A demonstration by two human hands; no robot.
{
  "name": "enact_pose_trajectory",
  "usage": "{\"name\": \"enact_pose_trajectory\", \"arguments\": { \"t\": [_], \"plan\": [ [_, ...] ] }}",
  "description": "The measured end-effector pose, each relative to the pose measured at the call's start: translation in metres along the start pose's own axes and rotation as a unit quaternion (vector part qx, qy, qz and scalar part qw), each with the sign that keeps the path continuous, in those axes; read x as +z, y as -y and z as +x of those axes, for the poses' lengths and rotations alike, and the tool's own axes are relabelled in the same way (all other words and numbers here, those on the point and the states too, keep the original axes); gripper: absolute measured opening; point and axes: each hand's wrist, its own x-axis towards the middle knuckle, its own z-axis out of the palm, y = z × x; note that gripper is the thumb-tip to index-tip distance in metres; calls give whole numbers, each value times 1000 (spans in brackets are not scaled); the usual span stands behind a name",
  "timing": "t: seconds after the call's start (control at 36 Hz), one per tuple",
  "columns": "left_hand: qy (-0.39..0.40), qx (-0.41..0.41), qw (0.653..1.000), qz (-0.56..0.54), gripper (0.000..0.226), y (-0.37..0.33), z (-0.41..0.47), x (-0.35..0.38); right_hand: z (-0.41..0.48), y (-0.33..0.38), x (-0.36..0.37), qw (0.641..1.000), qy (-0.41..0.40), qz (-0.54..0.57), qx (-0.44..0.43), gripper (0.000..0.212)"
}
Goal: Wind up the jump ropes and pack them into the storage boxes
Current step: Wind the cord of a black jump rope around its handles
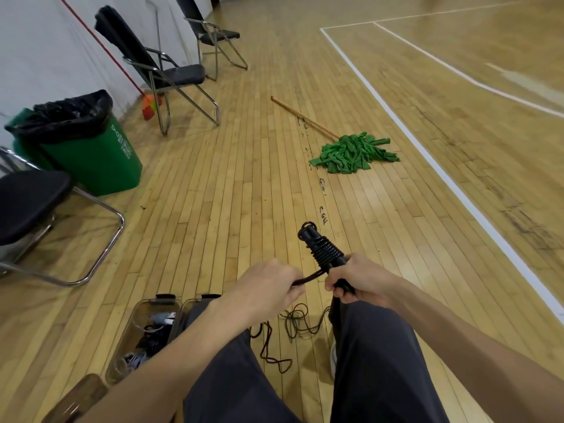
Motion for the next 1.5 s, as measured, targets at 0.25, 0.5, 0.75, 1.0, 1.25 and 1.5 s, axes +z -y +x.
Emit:
{"name": "enact_pose_trajectory", "arguments": {
  "t": [0.25,0.5,0.75,1.0,1.25,1.5],
  "plan": [
    [13,71,984,162,29,-8,8,-22,0,-3,8,996,-2,-83,24,27],
    [36,184,961,205,31,-22,23,-54,-13,9,27,962,84,-243,86,8],
    [41,179,968,173,45,-17,28,-67,-26,19,42,923,112,-359,82,10],
    [146,103,982,-53,26,-6,26,-58,-37,21,53,892,73,-445,42,28],
    [137,88,961,-222,21,5,17,-64,-58,34,42,921,95,-378,-23,18],
    [138,135,969,-151,24,-14,12,-66,-65,35,52,917,155,-368,-3,11]
  ]
}}
